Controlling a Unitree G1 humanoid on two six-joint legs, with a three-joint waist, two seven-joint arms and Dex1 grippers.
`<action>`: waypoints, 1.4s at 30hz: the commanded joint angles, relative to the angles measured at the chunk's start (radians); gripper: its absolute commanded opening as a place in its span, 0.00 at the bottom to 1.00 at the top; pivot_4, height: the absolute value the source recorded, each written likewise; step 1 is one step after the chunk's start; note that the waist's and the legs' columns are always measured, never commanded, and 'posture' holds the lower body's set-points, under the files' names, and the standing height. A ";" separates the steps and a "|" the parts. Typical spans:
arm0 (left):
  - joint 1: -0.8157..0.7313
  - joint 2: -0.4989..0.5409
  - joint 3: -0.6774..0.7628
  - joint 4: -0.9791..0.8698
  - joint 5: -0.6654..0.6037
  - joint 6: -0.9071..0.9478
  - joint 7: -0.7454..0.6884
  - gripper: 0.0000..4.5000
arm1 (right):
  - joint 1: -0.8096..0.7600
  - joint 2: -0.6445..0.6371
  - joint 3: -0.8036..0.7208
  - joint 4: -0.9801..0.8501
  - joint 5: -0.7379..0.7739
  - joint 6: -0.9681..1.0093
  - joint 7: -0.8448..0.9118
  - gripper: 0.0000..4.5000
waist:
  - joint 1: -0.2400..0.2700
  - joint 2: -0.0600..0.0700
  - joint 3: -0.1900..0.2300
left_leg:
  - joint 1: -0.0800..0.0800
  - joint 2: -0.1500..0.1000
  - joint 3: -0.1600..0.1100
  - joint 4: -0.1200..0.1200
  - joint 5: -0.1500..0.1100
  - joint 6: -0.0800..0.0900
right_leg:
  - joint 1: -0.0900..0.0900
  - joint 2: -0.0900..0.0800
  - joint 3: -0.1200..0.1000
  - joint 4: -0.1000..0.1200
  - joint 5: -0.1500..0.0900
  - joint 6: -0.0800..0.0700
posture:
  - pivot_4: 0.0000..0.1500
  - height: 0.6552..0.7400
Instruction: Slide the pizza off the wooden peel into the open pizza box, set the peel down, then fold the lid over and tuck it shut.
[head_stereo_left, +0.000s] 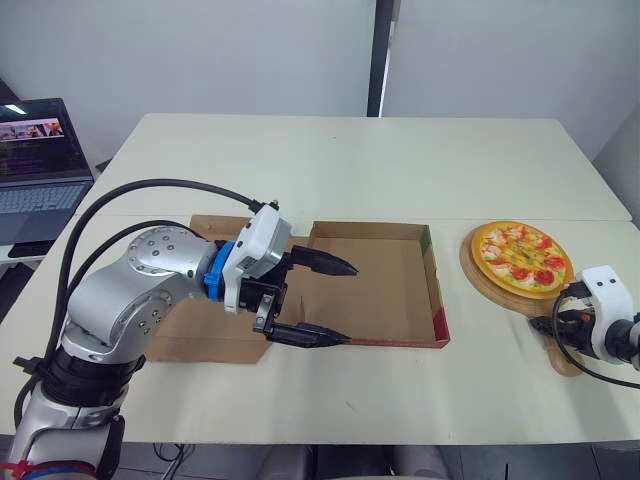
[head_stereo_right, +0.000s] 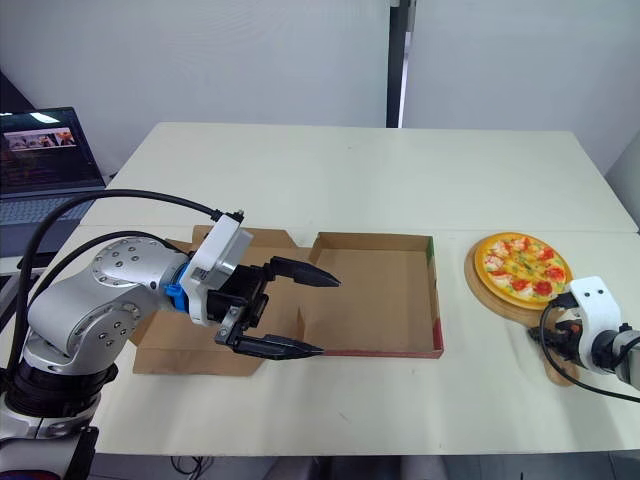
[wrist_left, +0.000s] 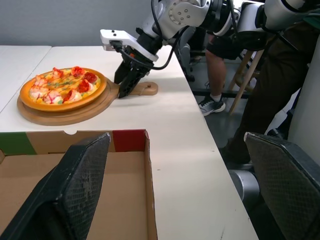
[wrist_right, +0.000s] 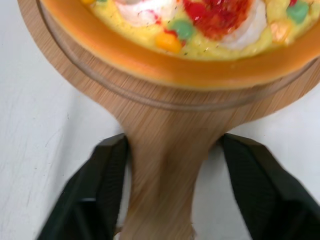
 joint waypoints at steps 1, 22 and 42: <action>0.002 -0.004 0.008 -0.022 0.003 -0.016 0.009 1.00 | 0.016 0.027 0.005 0.033 -0.012 -0.003 -0.020 0.38 | 0.000 -0.002 -0.001 | 0.000 0.000 0.000 0.000 0.000 0.000 | 0.000 0.000 0.000 0.000 0.000 0.000 | 1.00 1.00; 0.010 0.011 0.101 0.019 -0.003 0.005 0.092 1.00 | 0.070 -0.029 -0.202 -0.153 0.036 -0.209 0.075 0.35 | -0.001 0.010 0.005 | -0.002 0.000 0.001 -0.001 0.000 0.000 | -0.003 0.000 0.001 0.000 0.000 0.000 | 1.00 1.00; 0.090 0.142 0.205 0.059 0.052 -0.028 0.092 1.00 | -0.260 -0.248 0.094 -0.113 -0.025 -0.403 0.269 0.35 | -0.003 0.015 0.009 | -0.005 0.000 0.002 -0.003 0.000 0.000 | -0.008 -0.001 0.001 0.000 0.000 0.000 | 1.00 1.00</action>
